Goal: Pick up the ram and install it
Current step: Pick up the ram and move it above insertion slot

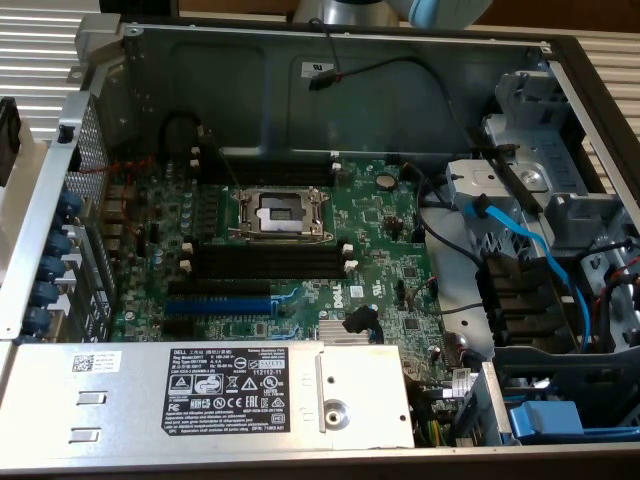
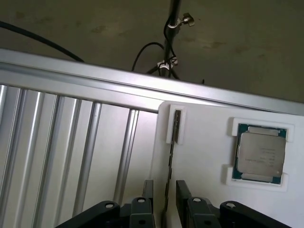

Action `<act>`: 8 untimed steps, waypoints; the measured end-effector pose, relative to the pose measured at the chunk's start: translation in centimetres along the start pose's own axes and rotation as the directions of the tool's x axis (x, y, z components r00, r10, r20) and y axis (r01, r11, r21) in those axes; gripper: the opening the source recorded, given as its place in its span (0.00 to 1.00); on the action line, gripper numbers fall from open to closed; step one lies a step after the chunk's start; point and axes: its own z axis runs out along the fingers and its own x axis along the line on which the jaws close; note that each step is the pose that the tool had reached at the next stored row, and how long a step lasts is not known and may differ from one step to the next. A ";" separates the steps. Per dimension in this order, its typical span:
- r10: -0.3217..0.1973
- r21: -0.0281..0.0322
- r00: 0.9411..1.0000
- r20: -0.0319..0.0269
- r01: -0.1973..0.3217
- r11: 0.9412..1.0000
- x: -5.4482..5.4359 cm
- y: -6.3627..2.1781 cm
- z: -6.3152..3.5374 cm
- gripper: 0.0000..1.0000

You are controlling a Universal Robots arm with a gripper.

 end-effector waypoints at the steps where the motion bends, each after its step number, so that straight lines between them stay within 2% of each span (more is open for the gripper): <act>1: 0.000 0.004 1.000 -0.001 0.000 1.000 0.0 -0.01 0.09 0.33; 3: 0.000 0.007 1.000 -0.001 0.000 1.000 0.0 0.00 0.23 0.33; 8: 0.000 0.006 1.000 -0.001 0.000 1.000 0.0 0.00 0.37 0.33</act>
